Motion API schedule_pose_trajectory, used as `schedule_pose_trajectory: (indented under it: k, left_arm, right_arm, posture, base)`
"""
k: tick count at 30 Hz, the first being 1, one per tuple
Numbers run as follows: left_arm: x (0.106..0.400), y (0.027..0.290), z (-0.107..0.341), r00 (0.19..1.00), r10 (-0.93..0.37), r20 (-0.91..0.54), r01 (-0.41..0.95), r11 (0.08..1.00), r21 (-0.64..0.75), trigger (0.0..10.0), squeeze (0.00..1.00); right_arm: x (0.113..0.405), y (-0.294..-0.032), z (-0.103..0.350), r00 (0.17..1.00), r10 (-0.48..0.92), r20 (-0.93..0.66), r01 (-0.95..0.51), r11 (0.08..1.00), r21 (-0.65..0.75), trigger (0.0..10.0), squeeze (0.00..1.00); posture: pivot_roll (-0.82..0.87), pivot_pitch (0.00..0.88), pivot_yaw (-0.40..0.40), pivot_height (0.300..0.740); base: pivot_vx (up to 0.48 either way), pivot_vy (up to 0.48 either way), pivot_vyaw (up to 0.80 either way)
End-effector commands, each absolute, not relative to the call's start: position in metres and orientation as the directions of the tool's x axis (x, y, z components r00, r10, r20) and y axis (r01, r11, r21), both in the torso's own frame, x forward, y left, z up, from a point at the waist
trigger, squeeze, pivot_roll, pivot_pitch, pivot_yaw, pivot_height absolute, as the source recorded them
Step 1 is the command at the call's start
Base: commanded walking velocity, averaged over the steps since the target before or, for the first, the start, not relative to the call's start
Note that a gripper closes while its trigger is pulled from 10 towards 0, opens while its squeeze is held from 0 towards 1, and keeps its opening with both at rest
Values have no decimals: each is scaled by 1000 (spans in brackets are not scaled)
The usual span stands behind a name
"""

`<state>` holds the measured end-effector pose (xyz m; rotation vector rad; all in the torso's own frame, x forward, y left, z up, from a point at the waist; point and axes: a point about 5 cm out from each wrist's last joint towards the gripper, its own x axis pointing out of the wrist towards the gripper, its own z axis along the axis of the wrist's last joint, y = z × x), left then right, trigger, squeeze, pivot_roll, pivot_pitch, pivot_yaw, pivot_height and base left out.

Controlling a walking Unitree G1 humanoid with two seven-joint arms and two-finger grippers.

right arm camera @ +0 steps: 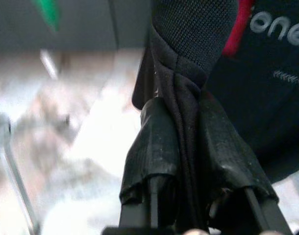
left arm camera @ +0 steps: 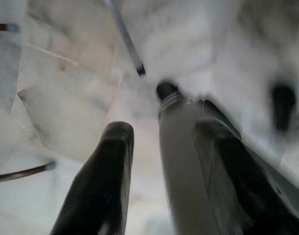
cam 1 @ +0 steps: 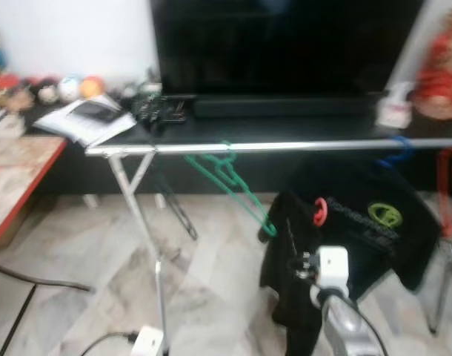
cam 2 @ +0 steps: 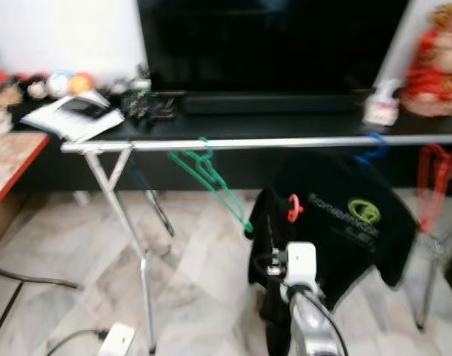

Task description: Hang hanger

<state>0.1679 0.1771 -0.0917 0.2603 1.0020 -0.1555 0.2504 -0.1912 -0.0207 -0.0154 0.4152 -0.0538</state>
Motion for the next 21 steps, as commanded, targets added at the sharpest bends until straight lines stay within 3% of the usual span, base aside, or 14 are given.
schedule_pose_trajectory:
  k: [1, 21]
  left_arm:
    - [141, 176, -103, 445, -8, -895, 266, 956, 124, 10000, 0]
    - [142, 175, -103, 449, -8, -893, 256, 959, 120, 10000, 0]
  right_arm:
    - [268, -186, -5, 942, -33, -334, 26, 999, -27, 10000, 0]
    - [269, -188, -4, 943, -43, -330, 36, 999, -27, 10000, 0]
  posture:
    - [-133, 0, 4, 740]
    - [-130, 0, -4, 740]
  base:
    - [-334, 0, 0]
    - [-334, 0, 0]
